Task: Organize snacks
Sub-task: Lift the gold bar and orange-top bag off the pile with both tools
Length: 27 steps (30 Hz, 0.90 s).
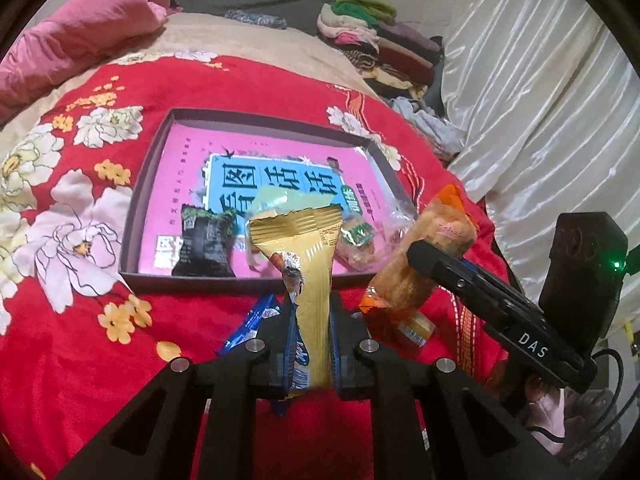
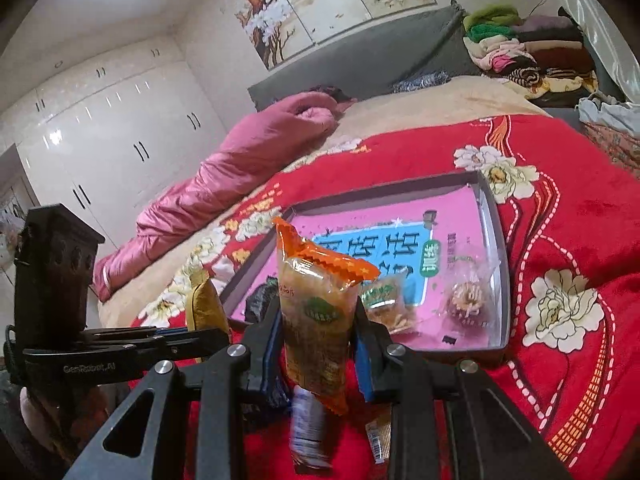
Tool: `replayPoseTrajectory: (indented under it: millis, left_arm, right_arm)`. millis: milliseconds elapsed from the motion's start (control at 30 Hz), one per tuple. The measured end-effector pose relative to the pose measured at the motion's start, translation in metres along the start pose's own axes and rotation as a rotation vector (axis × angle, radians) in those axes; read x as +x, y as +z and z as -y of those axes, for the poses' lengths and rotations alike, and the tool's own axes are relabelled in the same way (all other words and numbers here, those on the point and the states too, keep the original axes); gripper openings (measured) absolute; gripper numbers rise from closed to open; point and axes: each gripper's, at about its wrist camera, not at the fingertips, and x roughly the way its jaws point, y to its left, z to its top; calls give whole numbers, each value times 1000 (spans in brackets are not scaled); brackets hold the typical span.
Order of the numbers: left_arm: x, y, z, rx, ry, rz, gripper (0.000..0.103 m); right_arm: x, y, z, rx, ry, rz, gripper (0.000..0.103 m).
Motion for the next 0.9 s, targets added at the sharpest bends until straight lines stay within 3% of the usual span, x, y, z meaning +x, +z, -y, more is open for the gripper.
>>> replayPoseTrajectory:
  millis: [900]
  left_arm:
    - [-16, 16, -5, -20, 23, 61, 14]
  right_arm:
    - [-19, 12, 9, 19, -13, 95, 32]
